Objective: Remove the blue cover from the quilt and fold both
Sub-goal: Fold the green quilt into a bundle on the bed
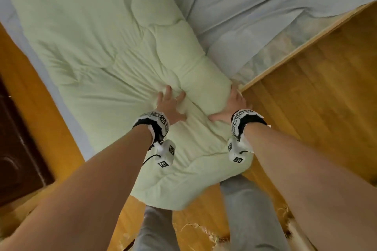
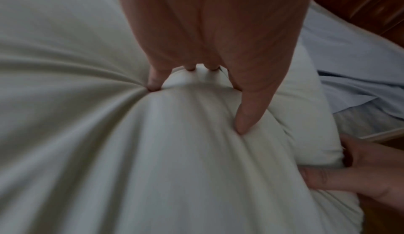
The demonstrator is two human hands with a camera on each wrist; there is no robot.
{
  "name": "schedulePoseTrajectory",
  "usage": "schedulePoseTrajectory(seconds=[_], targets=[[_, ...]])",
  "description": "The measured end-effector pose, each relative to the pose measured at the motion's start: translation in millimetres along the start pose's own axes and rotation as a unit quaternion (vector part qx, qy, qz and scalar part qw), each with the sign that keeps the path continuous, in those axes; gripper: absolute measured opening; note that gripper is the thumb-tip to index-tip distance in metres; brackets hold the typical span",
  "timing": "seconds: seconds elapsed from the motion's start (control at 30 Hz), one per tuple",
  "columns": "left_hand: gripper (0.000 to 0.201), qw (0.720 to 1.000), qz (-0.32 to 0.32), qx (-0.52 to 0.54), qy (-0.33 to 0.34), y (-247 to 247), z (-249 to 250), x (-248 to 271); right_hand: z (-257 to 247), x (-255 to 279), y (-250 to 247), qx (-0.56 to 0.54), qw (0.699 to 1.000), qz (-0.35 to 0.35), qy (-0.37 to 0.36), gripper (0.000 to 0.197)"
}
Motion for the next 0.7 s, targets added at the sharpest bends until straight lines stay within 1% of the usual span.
schedulePoseTrajectory(seconds=[0.03,0.07,0.1,0.17,0.2,0.23,0.3,0.33,0.37,0.47,0.53,0.6,0.7], targets=[[0.093,1.0,0.004,-0.001,-0.003,5,0,-6,3,-7,0,0.034,0.999,0.005,-0.003,0.143],[0.092,1.0,0.006,-0.002,-0.007,9,0,-13,4,-13,-2,0.073,0.997,0.005,-0.007,0.134],[0.091,1.0,0.007,-0.007,-0.009,12,0,-19,4,-17,-4,0.104,0.994,0.003,-0.012,0.12],[0.091,1.0,0.008,-0.021,-0.013,14,0,-28,7,-24,-3,0.112,0.993,-0.004,-0.021,0.087],[0.091,1.0,0.007,-0.025,-0.016,15,0,-29,11,-24,-1,0.083,0.996,-0.012,-0.018,0.078],[0.091,0.999,0.004,-0.026,-0.017,16,0,-28,15,-20,1,0.029,0.999,-0.023,-0.007,0.074],[0.091,1.0,0.002,-0.022,-0.017,12,2,-19,21,-5,9,-0.068,0.996,-0.061,0.02,0.067],[0.09,1.0,0.003,-0.015,-0.018,9,1,-12,21,5,15,-0.087,0.993,-0.08,0.031,0.067],[0.089,1.0,0.007,-0.009,-0.019,5,-1,-5,22,16,18,-0.092,0.991,-0.089,0.041,0.072],[0.087,1.0,0.018,0.006,-0.016,0,-11,10,31,48,20,-0.122,0.987,-0.054,0.091,0.107],[0.087,1.0,0.023,0.008,-0.003,-1,-13,19,40,68,26,-0.138,0.982,-0.05,0.119,0.124],[0.084,0.999,0.037,0.011,0.006,-2,-12,23,55,87,41,-0.114,0.98,-0.069,0.146,0.134],[0.084,0.998,0.056,0.012,0.007,8,-12,21,94,110,59,-0.069,0.979,-0.042,0.188,0.142]])
Point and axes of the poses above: each hand's wrist, its own x-axis away from the middle knuckle, its own y-axis out of the palm, z = x × y, the point moved 9 cm from there along -x, towards the middle knuckle, and after that the axes turned 14 degrees about -x, right-handed, at the moved point
